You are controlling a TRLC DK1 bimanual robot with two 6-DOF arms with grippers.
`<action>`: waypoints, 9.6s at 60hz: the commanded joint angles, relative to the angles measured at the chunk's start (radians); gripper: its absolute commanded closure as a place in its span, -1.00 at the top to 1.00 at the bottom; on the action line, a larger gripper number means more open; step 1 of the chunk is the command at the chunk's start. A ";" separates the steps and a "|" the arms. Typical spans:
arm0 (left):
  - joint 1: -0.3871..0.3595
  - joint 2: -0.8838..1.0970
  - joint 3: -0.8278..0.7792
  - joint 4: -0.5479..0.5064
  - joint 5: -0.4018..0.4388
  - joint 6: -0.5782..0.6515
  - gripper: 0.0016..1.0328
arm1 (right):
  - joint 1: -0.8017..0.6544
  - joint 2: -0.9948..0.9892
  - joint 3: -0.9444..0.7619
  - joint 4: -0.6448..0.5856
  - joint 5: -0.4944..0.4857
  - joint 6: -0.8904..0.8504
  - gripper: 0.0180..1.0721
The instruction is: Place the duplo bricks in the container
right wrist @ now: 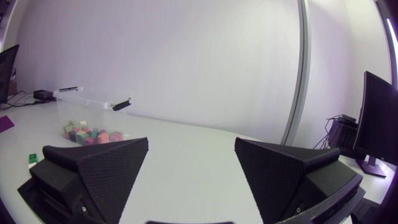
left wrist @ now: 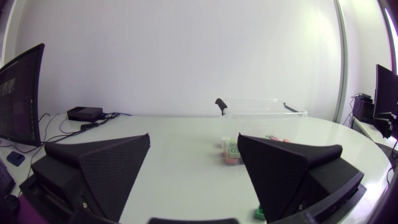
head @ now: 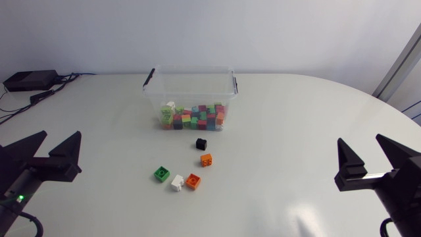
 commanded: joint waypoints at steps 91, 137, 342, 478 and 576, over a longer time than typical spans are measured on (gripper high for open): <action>-0.437 1.510 0.930 -0.716 -0.035 0.151 0.80 | 0.364 1.167 0.811 -0.586 0.104 0.057 0.91; -0.450 1.655 0.938 -0.689 0.005 0.175 0.00 | 0.485 1.380 0.866 -0.505 -0.041 0.049 0.91; -0.301 1.690 1.455 -0.239 0.241 0.111 0.68 | 0.562 1.729 1.375 -0.686 0.025 0.263 -0.47; -0.379 1.248 0.763 -0.555 0.267 0.568 0.91 | 0.571 1.922 1.932 -0.627 0.105 0.204 0.91; -0.548 1.673 0.931 -0.670 0.201 1.407 0.68 | 0.629 1.373 0.920 -0.586 -0.114 -0.079 0.91</action>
